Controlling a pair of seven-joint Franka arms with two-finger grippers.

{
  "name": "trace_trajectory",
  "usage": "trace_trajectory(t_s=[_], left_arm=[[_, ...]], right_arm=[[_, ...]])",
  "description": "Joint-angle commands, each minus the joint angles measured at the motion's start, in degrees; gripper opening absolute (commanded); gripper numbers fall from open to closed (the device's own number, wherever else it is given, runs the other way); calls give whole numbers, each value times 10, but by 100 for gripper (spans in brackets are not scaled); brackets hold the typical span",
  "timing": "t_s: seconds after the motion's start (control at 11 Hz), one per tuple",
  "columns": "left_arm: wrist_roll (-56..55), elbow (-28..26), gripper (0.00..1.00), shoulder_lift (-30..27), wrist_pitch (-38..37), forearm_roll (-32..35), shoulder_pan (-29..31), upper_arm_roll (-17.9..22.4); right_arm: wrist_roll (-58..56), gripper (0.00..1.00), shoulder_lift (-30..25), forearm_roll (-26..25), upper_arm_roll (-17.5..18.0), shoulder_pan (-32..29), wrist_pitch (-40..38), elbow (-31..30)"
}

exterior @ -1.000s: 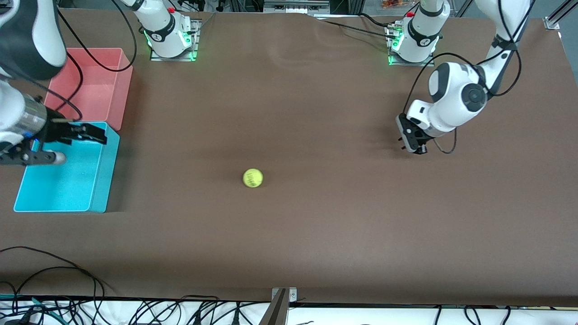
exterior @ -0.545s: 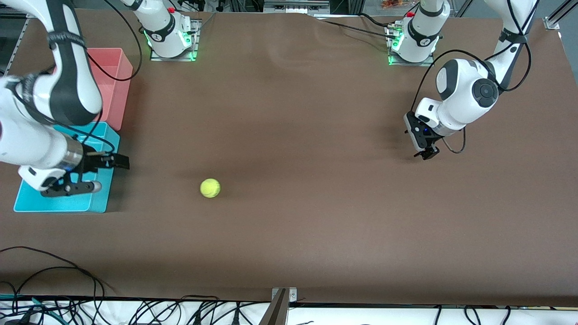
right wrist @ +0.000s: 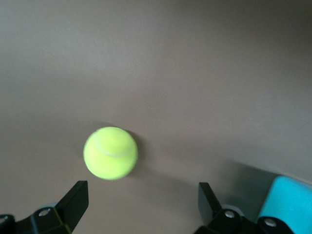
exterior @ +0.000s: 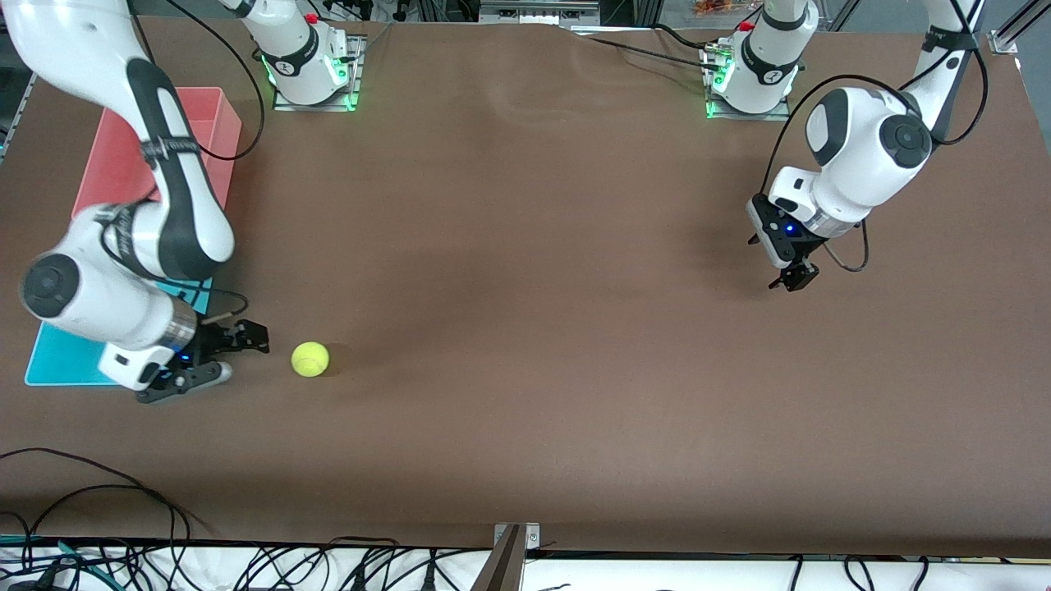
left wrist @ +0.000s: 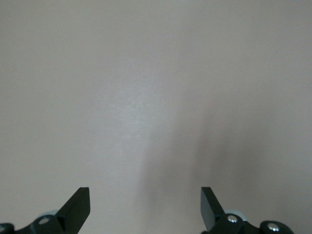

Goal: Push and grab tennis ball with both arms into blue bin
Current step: 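Close the right gripper on the ball while the left gripper withdraws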

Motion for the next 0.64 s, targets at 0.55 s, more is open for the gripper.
trace_trajectory(t_s=[0.55], left_arm=[[-18,68,100,-68,-96,3,-2,76]], right_arm=[[-20,100,107,-27,-1,-9,150,4]])
